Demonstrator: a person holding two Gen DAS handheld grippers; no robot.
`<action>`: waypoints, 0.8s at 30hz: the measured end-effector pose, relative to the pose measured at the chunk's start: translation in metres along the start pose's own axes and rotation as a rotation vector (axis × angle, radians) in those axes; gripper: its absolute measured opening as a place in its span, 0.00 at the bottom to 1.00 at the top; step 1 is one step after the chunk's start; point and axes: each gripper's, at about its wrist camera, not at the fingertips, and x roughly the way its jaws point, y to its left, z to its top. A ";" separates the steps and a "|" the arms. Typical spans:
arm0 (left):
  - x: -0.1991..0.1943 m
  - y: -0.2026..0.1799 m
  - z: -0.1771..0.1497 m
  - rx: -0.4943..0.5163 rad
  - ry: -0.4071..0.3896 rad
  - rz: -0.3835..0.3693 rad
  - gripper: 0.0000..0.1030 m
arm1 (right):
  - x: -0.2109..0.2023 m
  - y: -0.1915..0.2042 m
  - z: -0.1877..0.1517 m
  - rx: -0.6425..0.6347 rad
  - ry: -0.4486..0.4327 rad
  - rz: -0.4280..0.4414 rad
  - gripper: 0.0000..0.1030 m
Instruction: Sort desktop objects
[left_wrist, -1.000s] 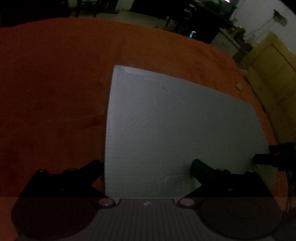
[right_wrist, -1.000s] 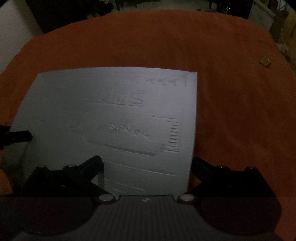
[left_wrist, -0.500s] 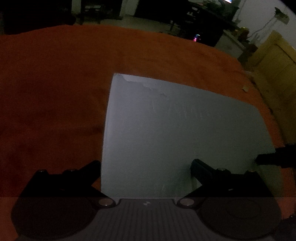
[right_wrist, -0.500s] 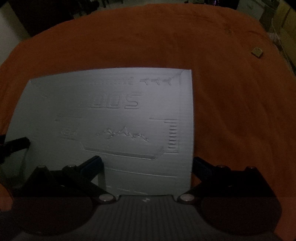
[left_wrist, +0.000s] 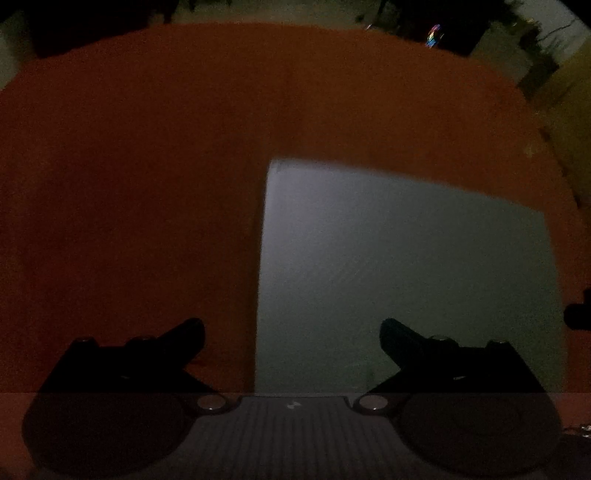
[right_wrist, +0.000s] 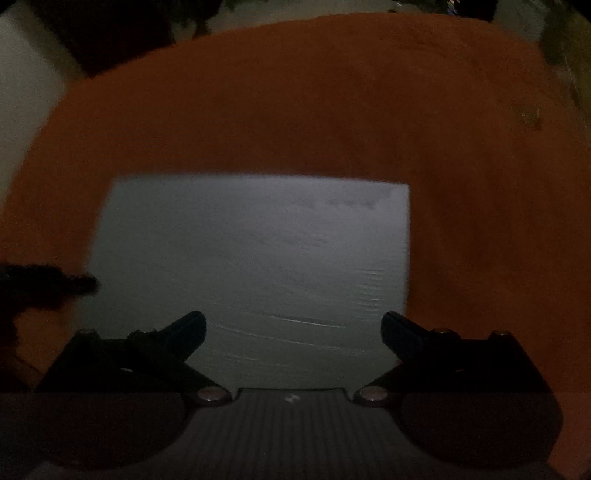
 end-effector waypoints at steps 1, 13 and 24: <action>-0.011 -0.003 0.002 0.003 -0.015 0.001 0.99 | -0.010 0.003 0.003 0.029 -0.005 0.047 1.00; -0.125 -0.042 0.000 0.029 -0.171 -0.059 0.99 | -0.119 0.092 0.001 -0.052 -0.214 0.176 1.00; -0.170 -0.045 -0.041 -0.031 -0.360 -0.028 0.99 | -0.162 0.089 -0.048 0.033 -0.395 -0.063 1.00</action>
